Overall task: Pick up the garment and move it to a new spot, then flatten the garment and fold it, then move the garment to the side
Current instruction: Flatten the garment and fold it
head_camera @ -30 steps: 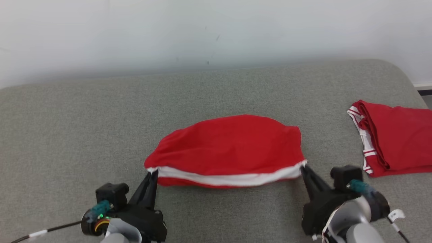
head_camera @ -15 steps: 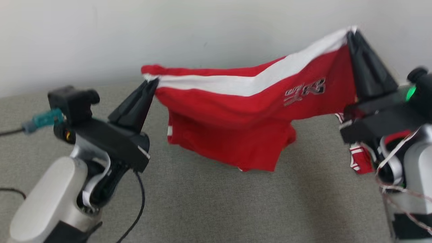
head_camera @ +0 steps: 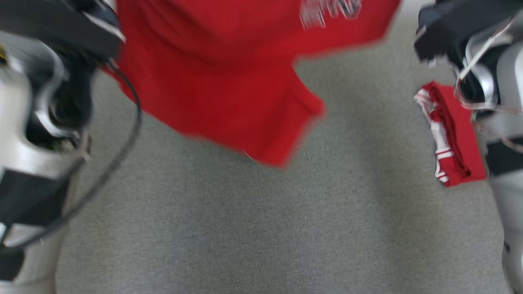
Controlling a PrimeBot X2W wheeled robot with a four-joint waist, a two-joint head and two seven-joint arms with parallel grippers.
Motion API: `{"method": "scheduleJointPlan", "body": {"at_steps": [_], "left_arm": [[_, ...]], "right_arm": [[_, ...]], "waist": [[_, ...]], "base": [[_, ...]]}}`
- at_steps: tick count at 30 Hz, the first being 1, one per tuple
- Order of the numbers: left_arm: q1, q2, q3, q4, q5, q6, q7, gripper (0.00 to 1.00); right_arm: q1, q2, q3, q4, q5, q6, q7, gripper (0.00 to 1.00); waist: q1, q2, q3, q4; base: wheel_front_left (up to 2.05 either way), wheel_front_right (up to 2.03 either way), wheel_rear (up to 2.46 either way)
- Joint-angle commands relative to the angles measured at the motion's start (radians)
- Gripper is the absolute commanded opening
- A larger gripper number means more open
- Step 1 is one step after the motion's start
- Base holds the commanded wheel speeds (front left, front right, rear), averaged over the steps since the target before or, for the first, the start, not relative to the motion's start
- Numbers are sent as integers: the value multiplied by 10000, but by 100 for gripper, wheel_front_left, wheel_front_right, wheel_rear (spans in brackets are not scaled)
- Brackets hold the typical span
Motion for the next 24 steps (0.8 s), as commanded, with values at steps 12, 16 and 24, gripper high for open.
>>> {"method": "scheduleJointPlan", "body": {"at_steps": [12,16,24], "left_arm": [[-1488,-467,894,1106,1365,-1350,-3647,0],[-119,-559,517,1579,1694,-1914,-3751,0],[3286,-560,-500,3005,1764,-2359,-3778,0]], "right_arm": [[-2559,930,-1357,1674,-3085,-25,-3731,0],[-1591,711,-238,2375,-2708,-23,-3628,0],[1108,-157,1904,2218,-123,-22,-1930,0]], "waist": [[-2,-1,2478,-234],[-2,-1,2555,-245],[-2,-1,1489,-238]], "base": [[0,0,0],[0,0,0],[0,0,0]]}}
